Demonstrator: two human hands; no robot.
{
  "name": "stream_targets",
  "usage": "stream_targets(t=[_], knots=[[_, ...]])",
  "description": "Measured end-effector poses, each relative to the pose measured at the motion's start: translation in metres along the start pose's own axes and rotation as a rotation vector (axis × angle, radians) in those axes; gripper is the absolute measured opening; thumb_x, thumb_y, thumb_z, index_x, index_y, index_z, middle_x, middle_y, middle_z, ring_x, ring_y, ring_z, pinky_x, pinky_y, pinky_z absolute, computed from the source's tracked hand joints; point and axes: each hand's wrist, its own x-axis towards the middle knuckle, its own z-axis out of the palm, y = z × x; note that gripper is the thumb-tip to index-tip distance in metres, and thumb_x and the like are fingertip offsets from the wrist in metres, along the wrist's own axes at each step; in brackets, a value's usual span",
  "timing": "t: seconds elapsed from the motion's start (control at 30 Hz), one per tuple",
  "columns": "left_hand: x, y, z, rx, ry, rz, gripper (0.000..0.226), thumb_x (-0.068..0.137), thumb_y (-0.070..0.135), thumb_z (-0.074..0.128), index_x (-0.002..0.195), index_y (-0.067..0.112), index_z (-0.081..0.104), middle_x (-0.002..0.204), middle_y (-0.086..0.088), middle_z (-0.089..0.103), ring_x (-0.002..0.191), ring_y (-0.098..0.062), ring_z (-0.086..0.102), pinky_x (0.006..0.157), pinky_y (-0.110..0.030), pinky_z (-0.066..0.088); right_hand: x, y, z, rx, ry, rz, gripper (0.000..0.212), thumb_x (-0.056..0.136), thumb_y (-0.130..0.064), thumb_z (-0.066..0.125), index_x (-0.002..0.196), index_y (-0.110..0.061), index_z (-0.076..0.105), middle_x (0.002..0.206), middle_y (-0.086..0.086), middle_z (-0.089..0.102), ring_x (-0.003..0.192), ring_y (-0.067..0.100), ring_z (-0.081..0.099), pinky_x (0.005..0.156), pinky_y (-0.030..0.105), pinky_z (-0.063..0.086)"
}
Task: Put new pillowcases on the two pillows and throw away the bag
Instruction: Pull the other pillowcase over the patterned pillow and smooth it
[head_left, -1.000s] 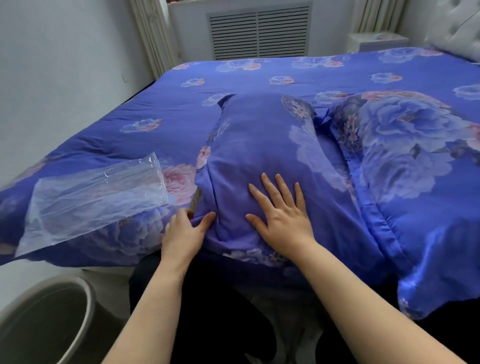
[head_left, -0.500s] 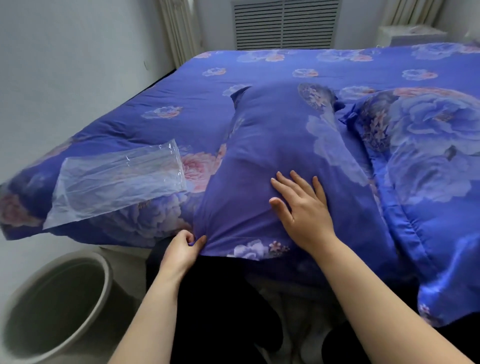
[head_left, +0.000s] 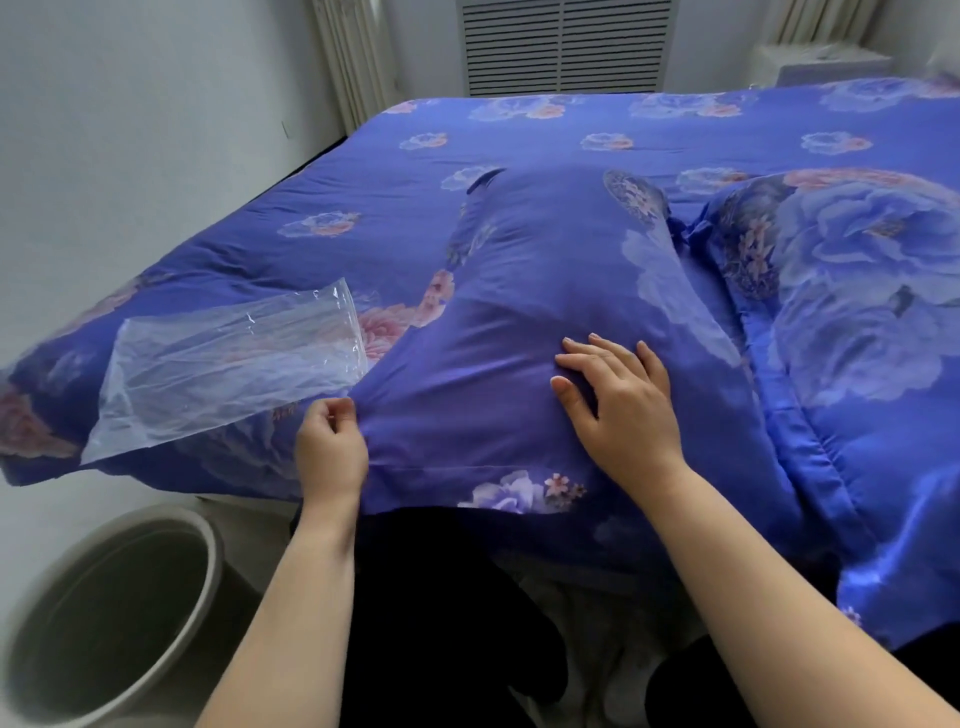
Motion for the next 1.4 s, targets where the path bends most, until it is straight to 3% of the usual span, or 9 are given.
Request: stream_targets(t=[0.17,0.33,0.47,0.67,0.83,0.93,1.0,1.13,1.4], knots=[[0.001,-0.025,0.01,0.502,-0.321,-0.039,0.026,0.097,0.034,0.043,0.094,0.013,0.057,0.109,-0.023,0.063,0.102,-0.04,0.058,0.078,-0.039,0.043,-0.007,-0.004,0.007,-0.092,0.009,-0.063,0.038,0.09,-0.047,0.044,0.108,-0.023,0.067,0.122,-0.008,0.064,0.12,0.014,0.054,0.111,0.038,0.021],[-0.009,-0.025,0.023,0.635,-0.329,0.079,0.031,0.1,0.035,0.033,0.098,0.01,0.052,0.11,-0.019,0.062,0.099,-0.039,0.059,0.07,-0.038,0.038,0.038,-0.013,-0.027,-0.022,0.185,0.018,0.033,0.091,-0.036,0.05,0.07,-0.014,0.063,0.067,0.004,0.064,0.067,0.03,0.059,0.067,0.035,0.043],[-0.014,-0.032,0.021,0.616,-0.29,0.058,0.034,0.1,0.036,0.03,0.102,0.009,0.051,0.115,-0.018,0.059,0.099,-0.039,0.058,0.07,-0.038,0.035,0.094,-0.013,-0.048,0.095,0.146,0.058,0.034,0.088,-0.04,0.048,0.107,-0.02,0.068,0.12,0.001,0.065,0.114,0.028,0.054,0.095,0.039,0.04],[-0.015,0.001,0.022,0.514,0.016,0.346,0.02,0.087,0.011,0.056,0.106,0.011,0.054,0.115,-0.018,0.053,0.102,-0.041,0.054,0.079,-0.051,0.045,0.058,-0.011,0.018,-0.314,-0.546,-0.017,0.062,0.09,-0.064,0.023,0.147,-0.044,0.009,0.159,-0.011,-0.002,0.146,0.024,-0.009,0.112,0.06,-0.009],[-0.038,0.089,0.048,-0.06,-0.111,0.804,0.034,0.096,0.025,0.04,0.12,0.009,0.058,0.129,-0.006,0.057,0.121,-0.022,0.051,0.103,-0.036,0.038,0.005,-0.031,0.021,-0.035,-0.325,-0.3,0.054,0.087,-0.037,0.029,0.135,-0.024,0.05,0.141,-0.004,0.049,0.137,0.019,0.037,0.114,0.048,0.017],[-0.066,0.087,0.072,0.035,-0.414,0.737,0.057,0.093,0.052,0.029,0.138,0.02,0.045,0.146,0.0,0.042,0.138,-0.019,0.034,0.113,-0.048,0.025,-0.003,-0.021,0.003,0.323,0.065,-0.049,0.031,0.079,-0.02,0.044,0.092,-0.013,0.072,0.094,0.002,0.073,0.093,0.019,0.065,0.092,0.027,0.044],[-0.073,0.056,0.083,0.324,-0.402,0.779,0.076,0.083,0.068,0.028,0.147,0.027,0.025,0.156,0.002,0.022,0.145,-0.021,0.015,0.115,-0.055,0.011,-0.003,0.004,-0.003,0.173,0.227,0.149,0.028,0.082,-0.024,0.05,0.102,-0.018,0.069,0.117,0.001,0.067,0.11,0.019,0.06,0.103,0.037,0.04],[-0.081,0.017,0.083,0.589,-0.376,0.757,0.11,0.059,0.087,0.039,0.149,0.036,0.002,0.16,0.0,0.003,0.146,-0.028,-0.002,0.107,-0.065,0.006,-0.014,0.05,-0.005,-0.013,-0.088,0.62,0.089,0.075,-0.074,0.047,0.148,-0.032,0.018,0.159,0.002,0.007,0.146,0.02,0.005,0.115,0.051,0.005],[-0.081,0.013,0.082,0.455,-0.378,0.361,0.115,0.067,0.057,0.065,0.143,0.041,-0.019,0.156,0.003,-0.02,0.142,-0.045,-0.002,0.105,-0.062,0.025,-0.002,0.084,-0.027,0.266,-0.286,0.999,0.113,0.06,-0.082,0.058,0.144,-0.012,0.029,0.139,0.013,0.049,0.124,0.032,0.049,0.1,0.04,0.038]])
